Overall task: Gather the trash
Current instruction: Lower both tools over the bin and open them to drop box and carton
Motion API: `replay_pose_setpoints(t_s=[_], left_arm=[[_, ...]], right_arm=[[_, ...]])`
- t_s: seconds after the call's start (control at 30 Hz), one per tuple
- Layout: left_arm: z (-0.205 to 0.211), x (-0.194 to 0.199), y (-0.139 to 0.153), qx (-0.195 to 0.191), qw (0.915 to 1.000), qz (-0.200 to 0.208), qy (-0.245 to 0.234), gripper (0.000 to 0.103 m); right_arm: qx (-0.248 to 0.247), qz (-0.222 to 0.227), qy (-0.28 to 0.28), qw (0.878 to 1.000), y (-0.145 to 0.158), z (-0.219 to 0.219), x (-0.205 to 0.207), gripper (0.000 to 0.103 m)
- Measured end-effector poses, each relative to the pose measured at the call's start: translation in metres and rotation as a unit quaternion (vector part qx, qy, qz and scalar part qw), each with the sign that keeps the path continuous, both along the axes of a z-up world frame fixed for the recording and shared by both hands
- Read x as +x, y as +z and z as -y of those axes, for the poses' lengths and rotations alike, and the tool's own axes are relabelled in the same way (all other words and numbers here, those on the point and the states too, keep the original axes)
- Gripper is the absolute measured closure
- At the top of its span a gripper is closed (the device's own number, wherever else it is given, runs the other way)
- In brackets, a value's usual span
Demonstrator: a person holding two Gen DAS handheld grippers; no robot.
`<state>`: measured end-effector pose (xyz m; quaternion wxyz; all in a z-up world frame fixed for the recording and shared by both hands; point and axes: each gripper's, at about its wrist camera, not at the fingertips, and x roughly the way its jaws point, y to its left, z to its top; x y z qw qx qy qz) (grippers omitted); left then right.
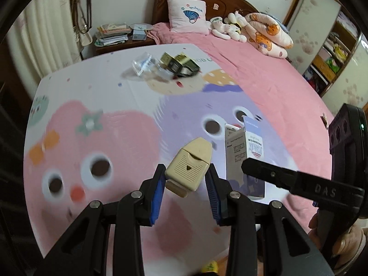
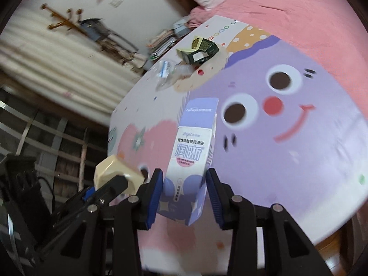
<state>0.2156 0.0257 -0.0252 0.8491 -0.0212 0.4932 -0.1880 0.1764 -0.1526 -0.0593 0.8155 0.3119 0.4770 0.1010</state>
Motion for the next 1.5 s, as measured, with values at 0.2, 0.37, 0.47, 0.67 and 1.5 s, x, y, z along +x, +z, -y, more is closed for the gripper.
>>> replay_pose_setpoints(t_s=[0.2, 0.37, 0.47, 0.67, 1.5], left_arm=[[0.023, -0.081, -0.01, -0.023, 0.9989, -0.026, 0.033, 0.07], [0.038, -0.135, -0.029, -0.009, 0.9981, -0.047, 0.04, 0.07], [0.041, -0.161, -0.043, -0.001, 0.9971, -0.065, 0.039, 0.07], [0.044, -0.194, -0.084, 0.016, 0.9955, -0.09, 0.026, 0.07], [0.036, -0.19, -0.324, 0.042, 0.994, -0.101, 0.007, 0.022]], right_arm=[[-0.014, 0.01, 0.063, 0.998, 0.004, 0.024, -0.079, 0.064], [-0.025, 0.0, 0.103, 0.994, -0.012, 0.033, -0.13, 0.064], [-0.026, -0.016, 0.113, 0.993, -0.03, 0.033, -0.154, 0.064], [-0.023, -0.071, 0.114, 0.991, -0.09, 0.022, -0.183, 0.064], [-0.103, -0.163, 0.064, 0.979, -0.374, -0.009, -0.151, 0.052]])
